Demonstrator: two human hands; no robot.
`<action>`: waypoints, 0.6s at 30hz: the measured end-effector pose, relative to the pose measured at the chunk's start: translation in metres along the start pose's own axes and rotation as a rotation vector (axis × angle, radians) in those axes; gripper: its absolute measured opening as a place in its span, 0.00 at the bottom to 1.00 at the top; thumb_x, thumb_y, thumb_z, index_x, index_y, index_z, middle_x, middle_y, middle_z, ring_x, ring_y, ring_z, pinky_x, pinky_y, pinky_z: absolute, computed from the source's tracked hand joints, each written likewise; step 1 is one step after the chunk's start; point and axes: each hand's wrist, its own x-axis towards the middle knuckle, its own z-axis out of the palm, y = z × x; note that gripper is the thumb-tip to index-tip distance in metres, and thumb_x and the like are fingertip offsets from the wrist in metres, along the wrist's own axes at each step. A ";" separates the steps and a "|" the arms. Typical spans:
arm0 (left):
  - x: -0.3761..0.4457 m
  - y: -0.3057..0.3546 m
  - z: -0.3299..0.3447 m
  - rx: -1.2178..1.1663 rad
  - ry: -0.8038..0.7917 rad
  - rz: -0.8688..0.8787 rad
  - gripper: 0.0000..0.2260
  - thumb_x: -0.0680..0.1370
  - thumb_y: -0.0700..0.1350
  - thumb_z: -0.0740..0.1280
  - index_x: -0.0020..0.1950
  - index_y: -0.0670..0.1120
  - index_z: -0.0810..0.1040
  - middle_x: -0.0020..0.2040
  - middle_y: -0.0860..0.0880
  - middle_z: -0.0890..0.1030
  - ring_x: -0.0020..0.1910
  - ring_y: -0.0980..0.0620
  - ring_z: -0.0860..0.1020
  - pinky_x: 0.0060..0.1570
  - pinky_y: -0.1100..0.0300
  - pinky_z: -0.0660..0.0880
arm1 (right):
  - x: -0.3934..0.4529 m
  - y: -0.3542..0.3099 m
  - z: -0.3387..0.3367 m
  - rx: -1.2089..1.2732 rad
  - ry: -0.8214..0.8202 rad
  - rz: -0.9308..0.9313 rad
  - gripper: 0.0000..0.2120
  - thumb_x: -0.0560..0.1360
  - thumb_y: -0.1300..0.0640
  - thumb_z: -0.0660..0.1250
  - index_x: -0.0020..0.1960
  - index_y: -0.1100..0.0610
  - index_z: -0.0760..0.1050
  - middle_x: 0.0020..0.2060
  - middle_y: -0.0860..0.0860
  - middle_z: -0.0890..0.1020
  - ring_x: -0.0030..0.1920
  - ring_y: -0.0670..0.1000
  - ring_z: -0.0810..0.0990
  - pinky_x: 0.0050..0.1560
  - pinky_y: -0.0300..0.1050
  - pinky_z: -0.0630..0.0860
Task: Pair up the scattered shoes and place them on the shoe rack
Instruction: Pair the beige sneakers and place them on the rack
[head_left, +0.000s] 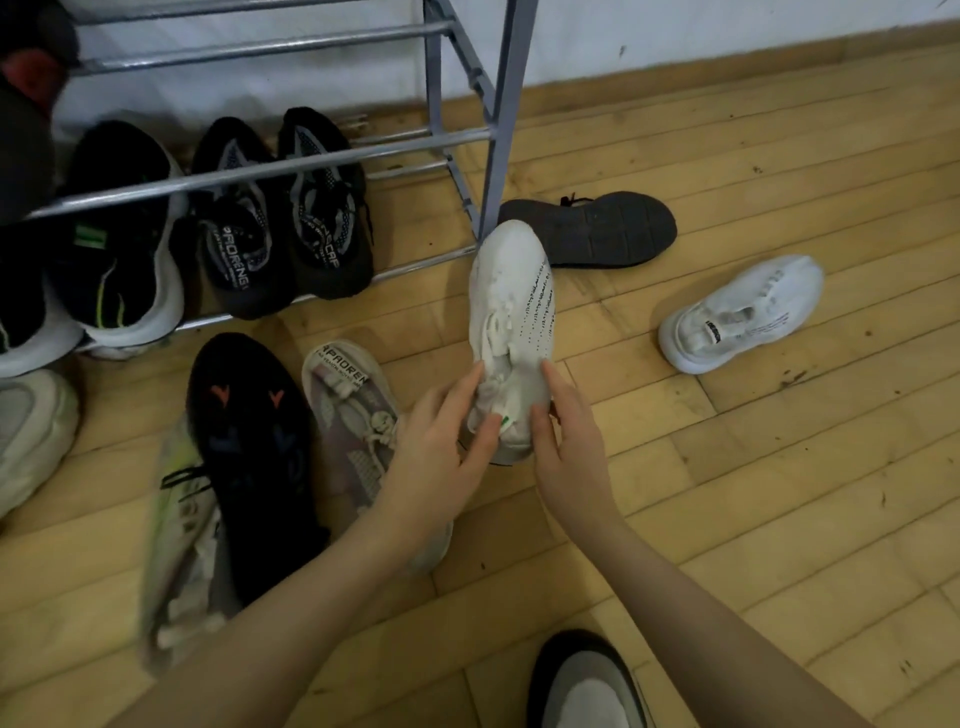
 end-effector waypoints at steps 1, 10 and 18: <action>-0.011 0.000 -0.001 -0.015 -0.021 -0.016 0.24 0.78 0.54 0.58 0.74 0.52 0.60 0.62 0.52 0.70 0.62 0.57 0.68 0.62 0.60 0.64 | -0.007 0.000 0.000 -0.008 -0.007 -0.019 0.21 0.81 0.55 0.54 0.73 0.51 0.60 0.64 0.49 0.72 0.62 0.47 0.70 0.64 0.56 0.68; -0.049 -0.036 0.009 0.639 -0.184 -0.012 0.24 0.79 0.57 0.54 0.74 0.51 0.61 0.69 0.47 0.68 0.68 0.45 0.62 0.63 0.48 0.57 | -0.036 0.020 0.008 -0.472 -0.337 0.068 0.24 0.81 0.49 0.50 0.76 0.48 0.51 0.72 0.49 0.63 0.70 0.49 0.63 0.66 0.53 0.57; -0.045 -0.027 -0.013 0.618 -0.128 0.010 0.23 0.79 0.57 0.52 0.73 0.50 0.63 0.73 0.45 0.64 0.71 0.44 0.62 0.66 0.46 0.57 | -0.029 -0.015 0.009 -0.625 -0.215 -0.007 0.21 0.80 0.51 0.54 0.72 0.52 0.61 0.70 0.54 0.66 0.66 0.57 0.68 0.65 0.53 0.57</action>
